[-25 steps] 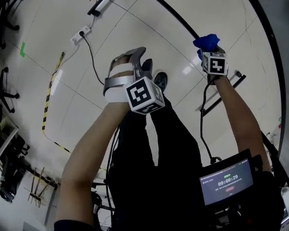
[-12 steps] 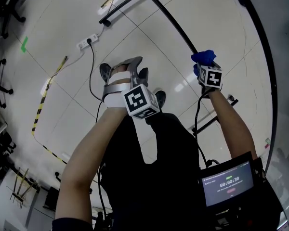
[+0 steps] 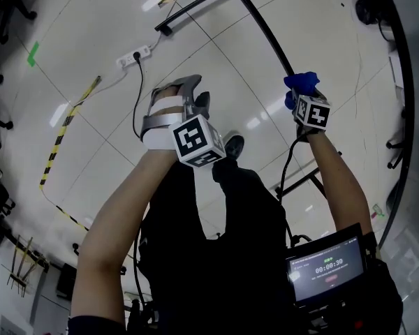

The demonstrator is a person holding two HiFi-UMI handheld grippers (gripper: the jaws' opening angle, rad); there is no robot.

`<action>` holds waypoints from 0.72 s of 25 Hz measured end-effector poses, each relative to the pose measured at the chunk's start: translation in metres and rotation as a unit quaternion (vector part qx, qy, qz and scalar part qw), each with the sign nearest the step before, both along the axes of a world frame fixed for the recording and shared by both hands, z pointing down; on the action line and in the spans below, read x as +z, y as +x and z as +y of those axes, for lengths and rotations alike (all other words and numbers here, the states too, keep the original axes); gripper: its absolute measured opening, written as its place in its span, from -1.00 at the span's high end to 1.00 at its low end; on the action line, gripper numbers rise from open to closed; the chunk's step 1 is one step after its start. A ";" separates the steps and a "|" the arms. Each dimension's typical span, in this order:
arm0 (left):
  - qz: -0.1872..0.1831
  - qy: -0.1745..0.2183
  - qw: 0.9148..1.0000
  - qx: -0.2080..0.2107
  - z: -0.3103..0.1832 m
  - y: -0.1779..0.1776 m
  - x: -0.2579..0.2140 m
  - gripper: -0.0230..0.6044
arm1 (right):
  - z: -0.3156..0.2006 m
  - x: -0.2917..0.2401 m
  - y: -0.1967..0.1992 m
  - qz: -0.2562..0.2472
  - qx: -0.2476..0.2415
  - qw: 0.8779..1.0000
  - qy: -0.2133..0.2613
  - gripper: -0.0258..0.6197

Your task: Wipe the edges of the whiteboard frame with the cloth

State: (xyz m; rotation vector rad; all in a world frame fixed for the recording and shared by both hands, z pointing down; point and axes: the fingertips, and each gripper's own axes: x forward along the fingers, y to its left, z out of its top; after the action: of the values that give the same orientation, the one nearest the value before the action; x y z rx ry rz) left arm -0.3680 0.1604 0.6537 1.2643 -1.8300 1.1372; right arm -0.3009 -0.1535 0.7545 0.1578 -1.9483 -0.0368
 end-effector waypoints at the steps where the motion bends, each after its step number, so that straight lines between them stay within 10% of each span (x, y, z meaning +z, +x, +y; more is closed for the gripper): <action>1: 0.003 0.001 1.000 -0.002 0.003 -0.004 0.000 0.30 | 0.002 0.000 -0.006 0.003 0.000 1.000 -0.002 0.30; 18: 0.045 0.013 0.998 -0.029 0.057 -0.070 0.007 0.30 | 0.039 -0.009 -0.112 -0.012 0.059 0.998 -0.019 0.29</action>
State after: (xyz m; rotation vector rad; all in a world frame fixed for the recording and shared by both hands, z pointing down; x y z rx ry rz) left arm -0.4380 0.2171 0.6604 1.2478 -1.8080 1.0117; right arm -0.4126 -0.1142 0.7459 0.2488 -1.9585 0.0795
